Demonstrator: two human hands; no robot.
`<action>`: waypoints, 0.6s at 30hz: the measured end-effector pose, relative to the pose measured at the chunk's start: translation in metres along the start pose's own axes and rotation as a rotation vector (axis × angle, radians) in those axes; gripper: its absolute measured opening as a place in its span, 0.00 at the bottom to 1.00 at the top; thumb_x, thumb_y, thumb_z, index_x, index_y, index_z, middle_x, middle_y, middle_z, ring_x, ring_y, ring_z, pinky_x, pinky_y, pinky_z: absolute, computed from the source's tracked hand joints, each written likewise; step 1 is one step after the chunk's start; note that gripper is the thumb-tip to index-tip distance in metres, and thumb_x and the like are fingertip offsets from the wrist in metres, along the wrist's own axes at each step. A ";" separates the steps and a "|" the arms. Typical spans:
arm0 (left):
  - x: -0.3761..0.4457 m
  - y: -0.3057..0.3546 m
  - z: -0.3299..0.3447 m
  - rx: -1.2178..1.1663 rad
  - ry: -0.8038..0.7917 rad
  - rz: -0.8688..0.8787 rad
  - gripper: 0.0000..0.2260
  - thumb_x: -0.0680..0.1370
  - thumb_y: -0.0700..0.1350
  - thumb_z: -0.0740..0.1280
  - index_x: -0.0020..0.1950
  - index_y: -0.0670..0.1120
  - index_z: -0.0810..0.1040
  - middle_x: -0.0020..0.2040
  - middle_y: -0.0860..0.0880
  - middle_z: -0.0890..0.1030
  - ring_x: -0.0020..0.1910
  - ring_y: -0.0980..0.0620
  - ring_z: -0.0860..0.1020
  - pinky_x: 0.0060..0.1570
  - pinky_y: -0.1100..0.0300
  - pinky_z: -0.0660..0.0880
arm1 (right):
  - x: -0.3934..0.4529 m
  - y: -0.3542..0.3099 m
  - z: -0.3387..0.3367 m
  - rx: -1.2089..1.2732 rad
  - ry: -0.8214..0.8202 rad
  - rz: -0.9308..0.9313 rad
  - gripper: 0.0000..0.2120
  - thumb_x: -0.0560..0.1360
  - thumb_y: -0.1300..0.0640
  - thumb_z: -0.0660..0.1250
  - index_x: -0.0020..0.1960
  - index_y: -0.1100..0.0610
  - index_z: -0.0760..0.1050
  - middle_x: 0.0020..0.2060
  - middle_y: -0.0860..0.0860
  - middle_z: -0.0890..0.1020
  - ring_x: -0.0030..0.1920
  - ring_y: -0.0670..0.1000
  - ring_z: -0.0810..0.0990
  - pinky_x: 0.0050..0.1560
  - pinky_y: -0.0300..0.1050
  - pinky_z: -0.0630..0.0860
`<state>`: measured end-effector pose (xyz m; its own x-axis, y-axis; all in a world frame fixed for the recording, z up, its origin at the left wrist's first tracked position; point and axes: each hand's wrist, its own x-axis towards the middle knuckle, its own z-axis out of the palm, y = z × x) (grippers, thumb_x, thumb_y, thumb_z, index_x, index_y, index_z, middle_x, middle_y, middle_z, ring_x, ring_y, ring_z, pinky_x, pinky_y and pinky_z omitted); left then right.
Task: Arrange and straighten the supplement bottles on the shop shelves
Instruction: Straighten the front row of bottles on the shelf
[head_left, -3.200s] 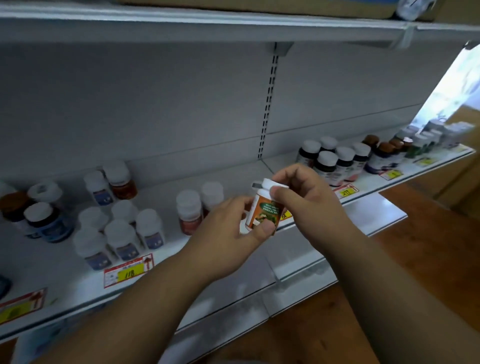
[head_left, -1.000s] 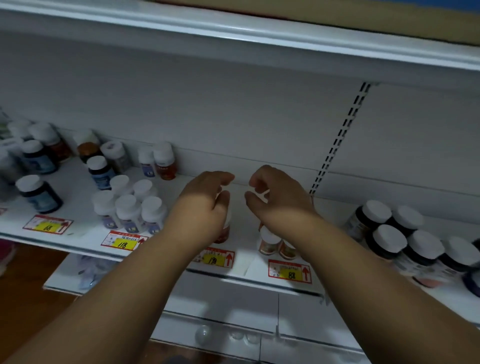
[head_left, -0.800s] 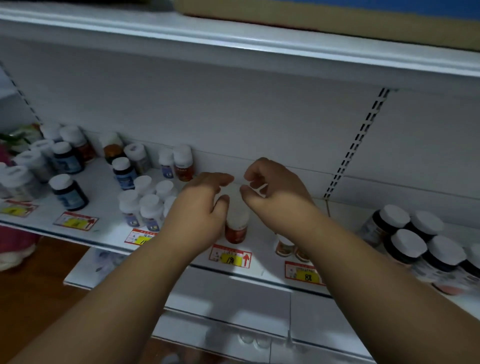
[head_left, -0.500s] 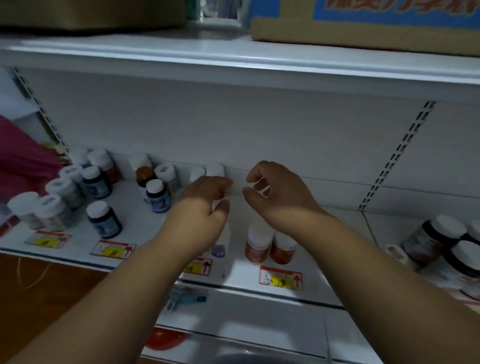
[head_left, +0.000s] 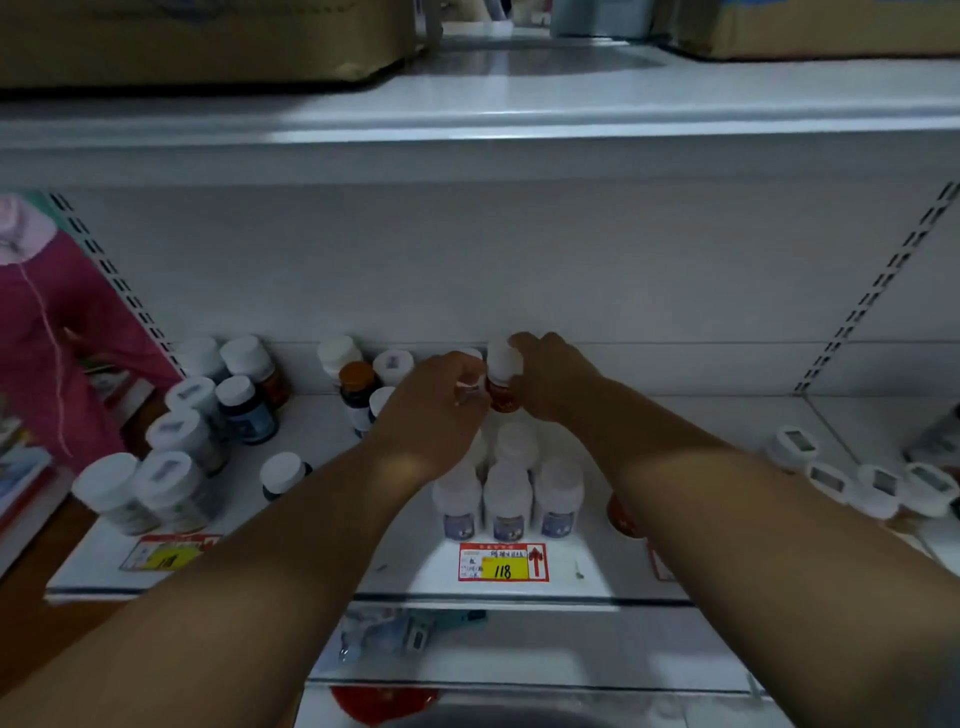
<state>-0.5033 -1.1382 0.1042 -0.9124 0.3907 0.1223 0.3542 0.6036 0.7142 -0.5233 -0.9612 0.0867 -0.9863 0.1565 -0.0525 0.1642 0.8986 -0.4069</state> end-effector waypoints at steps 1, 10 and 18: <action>0.002 -0.001 0.001 -0.018 -0.008 -0.002 0.09 0.79 0.47 0.63 0.57 0.57 0.74 0.56 0.54 0.77 0.51 0.54 0.77 0.51 0.55 0.77 | 0.004 0.000 0.003 0.007 0.013 0.003 0.30 0.74 0.49 0.68 0.73 0.53 0.63 0.64 0.61 0.69 0.64 0.63 0.72 0.59 0.52 0.70; 0.010 -0.015 0.007 -0.065 -0.054 -0.023 0.09 0.78 0.48 0.65 0.57 0.58 0.72 0.56 0.54 0.76 0.48 0.60 0.75 0.42 0.70 0.70 | 0.016 0.003 0.008 0.040 0.186 0.003 0.19 0.74 0.53 0.68 0.60 0.59 0.66 0.54 0.59 0.76 0.54 0.60 0.77 0.49 0.50 0.72; -0.002 0.005 0.001 -0.203 0.011 0.029 0.27 0.73 0.68 0.58 0.67 0.56 0.70 0.59 0.56 0.73 0.50 0.68 0.73 0.43 0.69 0.69 | -0.041 0.004 -0.031 0.590 0.495 0.101 0.18 0.71 0.47 0.66 0.57 0.54 0.74 0.48 0.48 0.78 0.45 0.49 0.77 0.40 0.43 0.73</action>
<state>-0.4999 -1.1349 0.1068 -0.9049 0.3978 0.1514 0.3326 0.4390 0.8346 -0.4813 -0.9516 0.1159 -0.8221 0.5154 0.2421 0.0797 0.5252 -0.8473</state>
